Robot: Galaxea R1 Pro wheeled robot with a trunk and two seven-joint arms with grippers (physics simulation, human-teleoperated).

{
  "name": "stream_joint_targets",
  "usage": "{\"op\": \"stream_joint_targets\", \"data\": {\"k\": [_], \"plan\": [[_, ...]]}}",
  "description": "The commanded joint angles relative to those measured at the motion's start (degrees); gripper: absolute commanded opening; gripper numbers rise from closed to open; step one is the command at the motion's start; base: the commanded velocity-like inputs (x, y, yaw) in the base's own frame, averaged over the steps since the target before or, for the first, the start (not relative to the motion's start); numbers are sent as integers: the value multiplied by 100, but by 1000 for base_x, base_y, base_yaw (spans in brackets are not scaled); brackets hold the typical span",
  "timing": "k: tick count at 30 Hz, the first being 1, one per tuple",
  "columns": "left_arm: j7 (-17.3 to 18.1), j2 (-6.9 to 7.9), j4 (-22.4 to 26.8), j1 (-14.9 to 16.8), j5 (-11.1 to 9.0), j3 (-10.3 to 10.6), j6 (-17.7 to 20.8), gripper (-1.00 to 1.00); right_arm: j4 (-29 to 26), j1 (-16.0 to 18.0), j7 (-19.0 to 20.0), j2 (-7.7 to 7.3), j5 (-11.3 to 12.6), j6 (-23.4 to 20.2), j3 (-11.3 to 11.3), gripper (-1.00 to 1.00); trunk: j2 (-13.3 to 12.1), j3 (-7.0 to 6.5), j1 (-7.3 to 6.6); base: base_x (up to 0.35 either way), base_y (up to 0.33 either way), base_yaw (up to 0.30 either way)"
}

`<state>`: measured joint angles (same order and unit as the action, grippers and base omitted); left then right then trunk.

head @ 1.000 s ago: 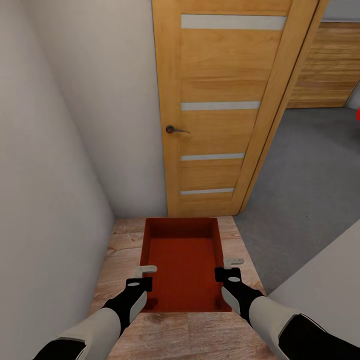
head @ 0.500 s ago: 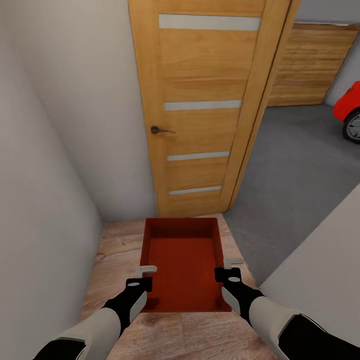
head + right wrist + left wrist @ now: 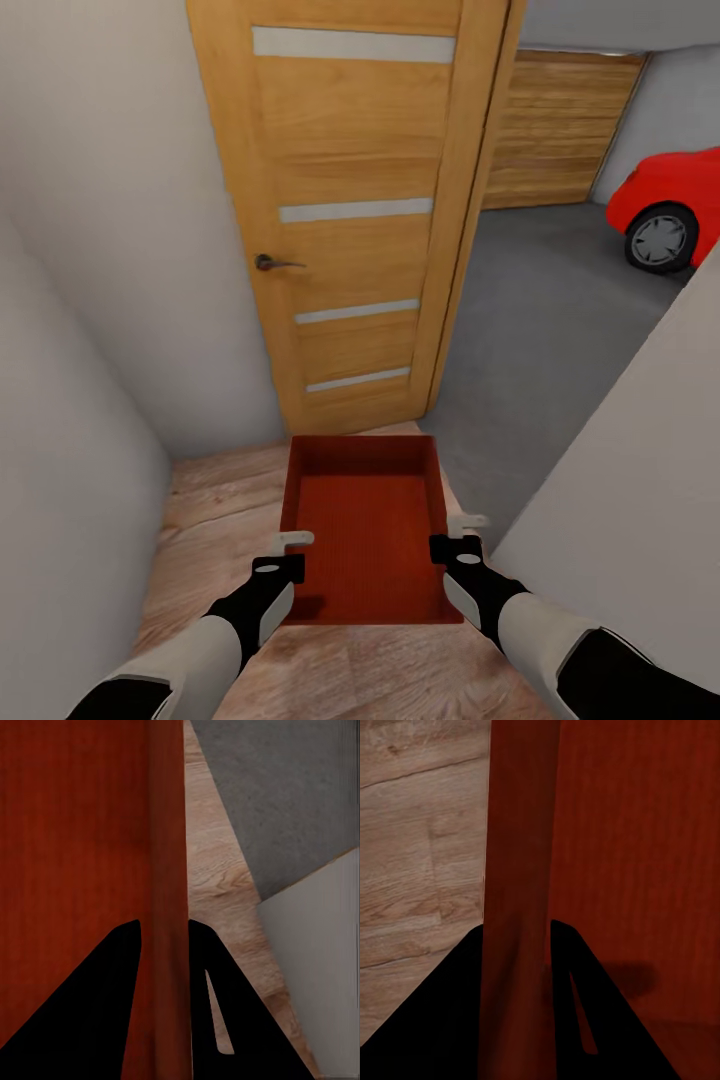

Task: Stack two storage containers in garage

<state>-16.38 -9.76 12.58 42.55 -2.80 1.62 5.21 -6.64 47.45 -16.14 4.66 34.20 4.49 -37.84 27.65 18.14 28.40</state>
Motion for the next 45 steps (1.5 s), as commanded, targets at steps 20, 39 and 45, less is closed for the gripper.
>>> {"op": "stream_joint_targets", "data": {"k": [20, 39, 45], "plan": [[-84, 36, 14, -1, 148, 75, 51, -100, 198, 10, -38, 7, 122, 44, 75, -100, 9, 8, 2, 157, 167, -34], [-84, 36, 13, -1, 148, 75, 46, -100, 198, 10, -38, 8, 122, 44, 75, -100, 9, 8, 2, 215, 233, -122], [-84, 36, 16, -1, 148, 75, 42, -100, 198, 9, -38, 8, 122, 44, 75, -100, 9, 8, 2, 38, 29, -242]]}}
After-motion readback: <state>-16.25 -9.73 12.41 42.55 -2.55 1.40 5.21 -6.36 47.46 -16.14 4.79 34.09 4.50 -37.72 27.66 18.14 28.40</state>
